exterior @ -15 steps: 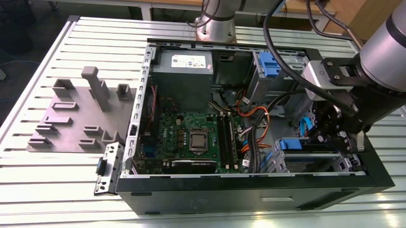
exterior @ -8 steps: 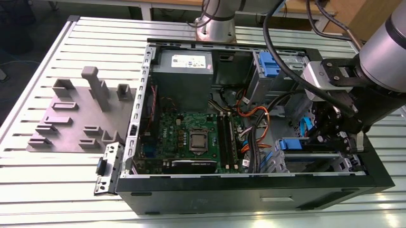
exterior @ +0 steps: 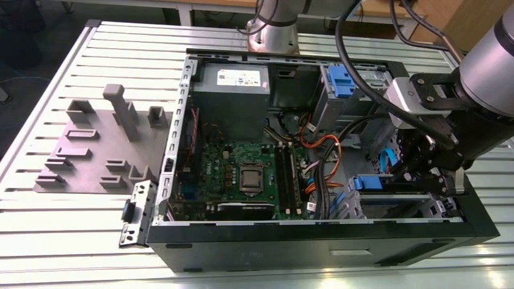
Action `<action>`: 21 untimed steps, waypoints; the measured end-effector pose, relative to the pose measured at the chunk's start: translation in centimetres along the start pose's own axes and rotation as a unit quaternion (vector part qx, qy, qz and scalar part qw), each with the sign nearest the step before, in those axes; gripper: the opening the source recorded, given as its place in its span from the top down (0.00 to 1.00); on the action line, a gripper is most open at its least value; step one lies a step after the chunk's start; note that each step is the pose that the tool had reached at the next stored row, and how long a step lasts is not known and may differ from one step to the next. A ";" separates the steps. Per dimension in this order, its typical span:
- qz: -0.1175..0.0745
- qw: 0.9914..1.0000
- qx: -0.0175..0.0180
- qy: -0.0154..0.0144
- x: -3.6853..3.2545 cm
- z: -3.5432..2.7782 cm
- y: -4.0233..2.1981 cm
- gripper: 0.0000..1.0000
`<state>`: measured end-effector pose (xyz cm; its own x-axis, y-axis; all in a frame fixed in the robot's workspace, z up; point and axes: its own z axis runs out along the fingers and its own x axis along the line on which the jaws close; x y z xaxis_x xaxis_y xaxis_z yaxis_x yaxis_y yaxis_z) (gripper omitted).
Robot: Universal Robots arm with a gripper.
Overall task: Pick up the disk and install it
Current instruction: 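Insert the second disk wire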
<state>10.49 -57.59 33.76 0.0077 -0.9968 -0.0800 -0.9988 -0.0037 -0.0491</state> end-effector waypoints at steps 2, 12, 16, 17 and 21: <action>0.000 1.000 0.000 -0.004 0.06 0.08 0.00 0.84; -0.001 1.000 0.000 -0.009 0.08 0.31 0.00 0.84; -0.003 1.000 0.000 -0.010 0.08 0.31 -0.01 0.84; -0.003 1.000 0.000 -0.010 0.08 0.30 -0.01 0.84; -0.003 1.000 0.000 -0.010 0.07 0.16 -0.02 0.84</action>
<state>10.52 -57.65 33.60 0.0154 -0.9949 -0.0995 -0.9987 -0.0106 -0.0492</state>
